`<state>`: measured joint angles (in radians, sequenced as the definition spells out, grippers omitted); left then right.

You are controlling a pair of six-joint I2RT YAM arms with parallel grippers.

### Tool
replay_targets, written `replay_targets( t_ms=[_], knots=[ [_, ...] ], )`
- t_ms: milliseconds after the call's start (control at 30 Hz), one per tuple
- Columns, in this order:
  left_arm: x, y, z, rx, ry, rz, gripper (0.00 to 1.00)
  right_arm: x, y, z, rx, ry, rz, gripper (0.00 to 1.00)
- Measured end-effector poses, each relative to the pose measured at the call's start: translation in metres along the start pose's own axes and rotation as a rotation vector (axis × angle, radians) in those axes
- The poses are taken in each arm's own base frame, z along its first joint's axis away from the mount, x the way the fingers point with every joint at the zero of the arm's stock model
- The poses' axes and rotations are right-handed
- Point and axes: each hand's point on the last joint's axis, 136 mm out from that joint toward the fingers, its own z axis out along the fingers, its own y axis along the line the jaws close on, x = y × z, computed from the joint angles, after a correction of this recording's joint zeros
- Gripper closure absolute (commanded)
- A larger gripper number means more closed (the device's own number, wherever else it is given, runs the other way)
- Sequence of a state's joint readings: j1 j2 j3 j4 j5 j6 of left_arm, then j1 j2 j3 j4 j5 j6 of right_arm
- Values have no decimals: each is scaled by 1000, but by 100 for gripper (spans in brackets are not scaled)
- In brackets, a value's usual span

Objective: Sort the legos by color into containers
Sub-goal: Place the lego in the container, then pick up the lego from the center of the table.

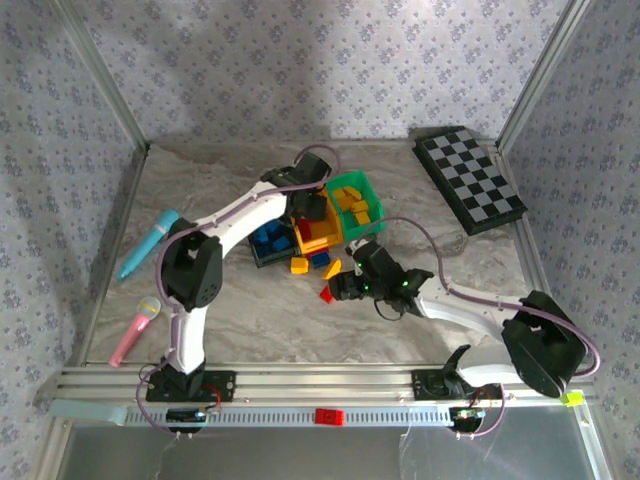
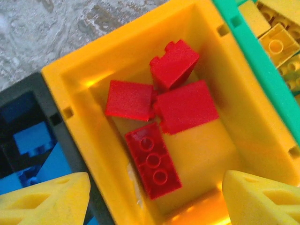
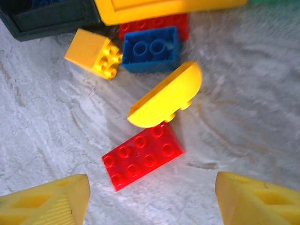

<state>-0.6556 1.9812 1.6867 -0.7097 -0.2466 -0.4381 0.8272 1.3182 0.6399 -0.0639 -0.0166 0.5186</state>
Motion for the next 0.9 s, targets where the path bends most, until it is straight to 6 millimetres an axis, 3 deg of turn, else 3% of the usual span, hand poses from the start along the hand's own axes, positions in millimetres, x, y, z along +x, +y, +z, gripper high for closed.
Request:
replay_targets(
  t_ms=[233, 400, 667, 900],
  knots=[
    [17, 19, -39, 23, -56, -34, 26, 36, 11, 31, 36, 142, 87, 26],
    [37, 37, -59, 16, -79, -57, 26, 37, 8, 44, 119, 170, 112, 24],
    [76, 70, -59, -40, -50, -91, 26, 35, 7, 51, 205, 221, 112, 24],
    [86, 87, -60, -61, -57, -121, 26, 38, 4, 57, 342, 292, 52, 27]
  ],
)
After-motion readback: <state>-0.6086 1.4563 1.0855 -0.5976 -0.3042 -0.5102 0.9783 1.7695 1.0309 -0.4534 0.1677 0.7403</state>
